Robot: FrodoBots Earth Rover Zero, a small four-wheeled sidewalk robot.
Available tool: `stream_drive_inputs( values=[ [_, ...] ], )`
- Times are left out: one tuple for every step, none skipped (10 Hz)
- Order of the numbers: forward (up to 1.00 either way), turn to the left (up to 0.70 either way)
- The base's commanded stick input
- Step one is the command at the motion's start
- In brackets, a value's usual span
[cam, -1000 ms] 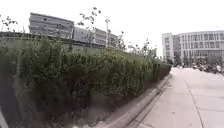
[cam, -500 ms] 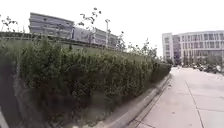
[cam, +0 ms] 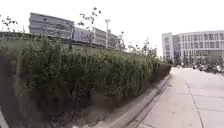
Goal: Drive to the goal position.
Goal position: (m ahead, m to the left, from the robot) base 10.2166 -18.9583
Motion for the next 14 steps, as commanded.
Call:
stream_drive_inputs(
  values=[
    [0.00, -0.45],
    [0.00, -0.45],
    [0.00, -0.45],
    [0.00, -0.45],
    [0.00, -0.45],
    [0.00, -0.45],
    [0.00, -0.45],
    [0.00, -0.45],
    [0.00, -0.45],
    [0.00, -0.45],
    [0.00, -0.45],
    [0.00, -0.45],
    [0.00, -0.45],
    [0.00, -0.45]
  ],
)
